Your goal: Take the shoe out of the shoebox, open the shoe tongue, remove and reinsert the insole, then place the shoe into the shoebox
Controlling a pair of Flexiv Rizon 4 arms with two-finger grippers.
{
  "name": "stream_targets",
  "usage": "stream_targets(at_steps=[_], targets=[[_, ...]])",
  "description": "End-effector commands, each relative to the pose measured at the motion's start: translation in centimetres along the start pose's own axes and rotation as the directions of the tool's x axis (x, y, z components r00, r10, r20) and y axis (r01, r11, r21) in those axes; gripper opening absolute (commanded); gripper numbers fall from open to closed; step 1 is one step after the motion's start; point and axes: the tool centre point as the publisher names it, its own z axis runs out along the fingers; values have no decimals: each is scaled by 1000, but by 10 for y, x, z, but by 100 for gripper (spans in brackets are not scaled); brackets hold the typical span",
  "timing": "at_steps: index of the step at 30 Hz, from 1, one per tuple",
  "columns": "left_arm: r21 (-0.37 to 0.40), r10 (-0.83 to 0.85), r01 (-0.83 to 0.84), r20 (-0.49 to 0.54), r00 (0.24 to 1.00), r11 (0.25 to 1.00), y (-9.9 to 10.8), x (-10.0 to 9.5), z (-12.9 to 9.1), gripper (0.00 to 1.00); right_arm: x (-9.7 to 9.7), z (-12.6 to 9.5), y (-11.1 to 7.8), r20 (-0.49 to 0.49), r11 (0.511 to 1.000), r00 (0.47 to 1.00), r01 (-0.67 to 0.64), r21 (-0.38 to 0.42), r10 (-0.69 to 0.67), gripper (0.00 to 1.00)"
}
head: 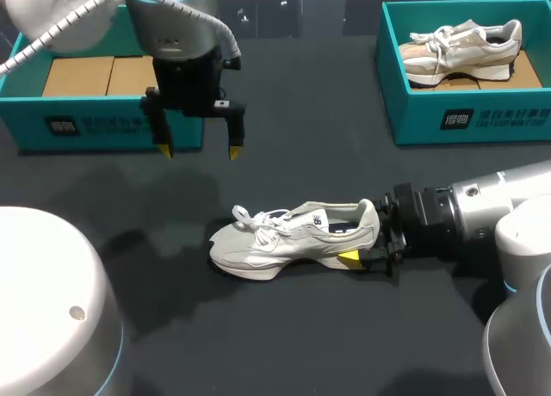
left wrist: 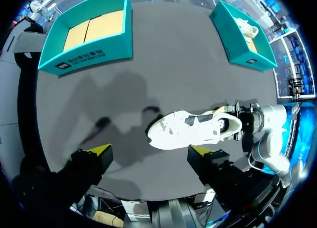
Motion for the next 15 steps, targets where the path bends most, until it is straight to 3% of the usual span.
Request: stream_targets(at_steps=[1,15], targets=[[-26,-19,20,23,1000,999,9,38,17,100,1,2,1,3,1000,1000,1,1,-1,0],[-36,-13,16,79,997,999,23,112,57,100,1,2,1,3,1000,1000,1,1,-1,0]])
